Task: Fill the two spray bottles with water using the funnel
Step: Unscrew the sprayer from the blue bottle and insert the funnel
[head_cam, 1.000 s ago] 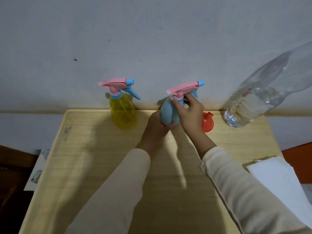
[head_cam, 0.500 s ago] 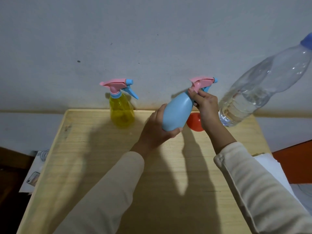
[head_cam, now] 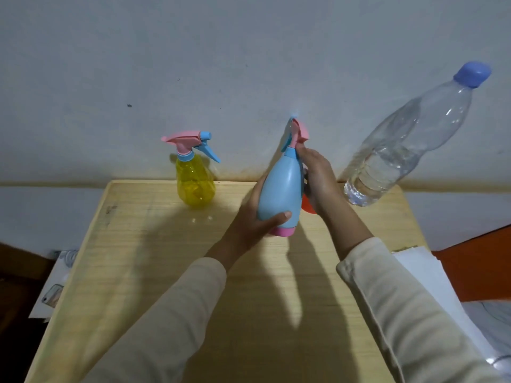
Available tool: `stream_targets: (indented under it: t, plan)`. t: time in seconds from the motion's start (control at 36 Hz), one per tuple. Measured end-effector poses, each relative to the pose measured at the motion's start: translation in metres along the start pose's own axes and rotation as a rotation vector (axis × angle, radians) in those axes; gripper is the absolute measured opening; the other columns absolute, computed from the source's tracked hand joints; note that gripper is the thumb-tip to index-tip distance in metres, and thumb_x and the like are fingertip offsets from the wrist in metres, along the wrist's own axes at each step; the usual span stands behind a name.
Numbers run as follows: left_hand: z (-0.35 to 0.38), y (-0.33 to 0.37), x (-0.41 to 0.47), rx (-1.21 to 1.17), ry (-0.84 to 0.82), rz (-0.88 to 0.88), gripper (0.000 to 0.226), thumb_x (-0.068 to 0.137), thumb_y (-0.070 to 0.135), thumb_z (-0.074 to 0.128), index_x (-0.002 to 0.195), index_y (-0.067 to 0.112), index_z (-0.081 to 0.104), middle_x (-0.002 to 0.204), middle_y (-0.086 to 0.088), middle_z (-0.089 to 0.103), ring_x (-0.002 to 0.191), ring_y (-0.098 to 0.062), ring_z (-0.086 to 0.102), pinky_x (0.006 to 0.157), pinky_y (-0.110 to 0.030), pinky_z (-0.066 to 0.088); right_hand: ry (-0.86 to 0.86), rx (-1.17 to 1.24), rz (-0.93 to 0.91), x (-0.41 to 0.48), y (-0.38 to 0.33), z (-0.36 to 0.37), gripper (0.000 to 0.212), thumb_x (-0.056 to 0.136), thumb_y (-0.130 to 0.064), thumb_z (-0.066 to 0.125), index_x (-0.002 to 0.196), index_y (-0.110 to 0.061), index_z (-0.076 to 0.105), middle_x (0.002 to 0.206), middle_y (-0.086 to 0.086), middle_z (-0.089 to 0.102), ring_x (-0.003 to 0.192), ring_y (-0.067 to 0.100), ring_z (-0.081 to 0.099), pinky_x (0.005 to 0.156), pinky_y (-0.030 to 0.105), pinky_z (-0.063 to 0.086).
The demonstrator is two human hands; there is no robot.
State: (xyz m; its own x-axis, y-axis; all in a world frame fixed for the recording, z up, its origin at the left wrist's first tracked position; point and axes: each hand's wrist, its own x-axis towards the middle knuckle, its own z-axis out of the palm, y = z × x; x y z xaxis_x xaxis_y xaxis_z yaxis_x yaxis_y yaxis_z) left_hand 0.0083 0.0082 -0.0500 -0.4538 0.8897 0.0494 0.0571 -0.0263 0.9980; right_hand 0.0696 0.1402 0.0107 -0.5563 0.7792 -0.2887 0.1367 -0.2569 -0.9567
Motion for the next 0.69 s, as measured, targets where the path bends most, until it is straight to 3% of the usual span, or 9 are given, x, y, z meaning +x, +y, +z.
stream_targets:
  t: [0.06,0.14,0.19,0.28,0.36,0.44,0.53,0.64,0.69]
  plan:
    - [0.002,-0.002,-0.001,0.043,0.004,-0.001,0.078,0.072,0.043,0.073,0.133,0.053,0.026,0.130,0.005,0.048,0.116,-0.016,0.055,0.087,-0.033,0.055,0.189,0.005,-0.088,-0.005,0.004,0.006,0.040,0.073,-0.045,0.073,0.097,-0.016,0.059,0.093,0.000,0.063,0.088,0.018,0.063,0.083,0.037,0.053]
    - [0.005,-0.002,-0.005,0.102,0.004,-0.022,0.080,0.069,0.050,0.071,0.126,0.065,0.016,0.132,0.013,0.045,0.119,-0.012,0.053,0.092,-0.031,0.053,0.280,-0.032,-0.187,-0.011,0.007,0.007,0.045,0.064,-0.036,0.084,0.095,-0.016,0.058,0.089,0.000,0.064,0.082,0.015,0.064,0.075,0.030,0.054]
    - [0.006,-0.003,-0.008,0.127,0.017,-0.025,0.083,0.069,0.053,0.071,0.127,0.065,0.013,0.137,0.007,0.043,0.121,-0.013,0.052,0.093,-0.032,0.052,0.249,0.014,-0.187,-0.013,0.010,0.001,0.037,0.066,-0.030,0.084,0.091,-0.016,0.061,0.089,0.004,0.069,0.082,0.019,0.066,0.077,0.034,0.055]
    - [0.007,-0.002,-0.013,0.150,0.032,-0.025,0.090,0.068,0.055,0.071,0.137,0.056,0.012,0.140,0.003,0.042,0.120,-0.014,0.052,0.090,-0.025,0.052,0.048,0.116,-0.146,-0.020,0.012,-0.008,0.020,0.081,-0.026,0.069,0.098,-0.016,0.066,0.089,0.003,0.069,0.083,0.020,0.063,0.083,0.040,0.051]
    - [0.007,-0.002,-0.018,0.148,0.014,-0.033,0.100,0.068,0.053,0.071,0.146,0.042,0.009,0.141,0.004,0.041,0.119,-0.011,0.052,0.086,-0.020,0.052,-0.073,0.181,-0.102,-0.023,0.013,-0.013,0.025,0.089,-0.028,0.055,0.111,-0.018,0.063,0.096,0.002,0.066,0.089,0.020,0.060,0.086,0.042,0.047]
    - [0.008,0.001,-0.021,0.176,0.022,-0.032,0.098,0.068,0.055,0.071,0.142,0.050,0.008,0.143,0.005,0.040,0.121,-0.012,0.052,0.091,-0.028,0.053,0.013,0.141,-0.071,-0.028,0.008,-0.008,0.041,0.076,-0.041,0.069,0.110,-0.021,0.058,0.106,0.001,0.064,0.095,0.020,0.062,0.088,0.040,0.049]
    - [0.010,0.005,-0.025,0.206,0.027,-0.027,0.093,0.068,0.056,0.072,0.134,0.063,0.008,0.146,0.007,0.038,0.123,-0.011,0.051,0.095,-0.035,0.051,0.158,0.166,-0.102,-0.034,0.005,-0.003,0.039,0.074,-0.028,0.079,0.104,-0.015,0.057,0.092,-0.001,0.063,0.081,0.012,0.063,0.080,0.031,0.052]
    - [0.012,0.009,-0.029,0.178,0.033,-0.021,0.093,0.067,0.054,0.073,0.136,0.058,0.010,0.146,0.008,0.036,0.125,-0.011,0.049,0.094,-0.031,0.051,0.123,0.171,-0.144,-0.042,0.002,-0.007,0.004,0.087,-0.019,0.065,0.088,-0.016,0.066,0.071,-0.006,0.064,0.065,0.009,0.058,0.066,0.027,0.049]
    - [0.012,0.012,-0.031,0.175,0.028,-0.022,0.091,0.067,0.052,0.072,0.134,0.061,0.010,0.144,0.010,0.039,0.121,-0.008,0.051,0.090,-0.026,0.052,0.042,0.127,-0.142,-0.046,0.001,-0.011,0.017,0.092,-0.025,0.057,0.078,-0.022,0.065,0.065,-0.009,0.061,0.063,0.010,0.055,0.062,0.026,0.044]
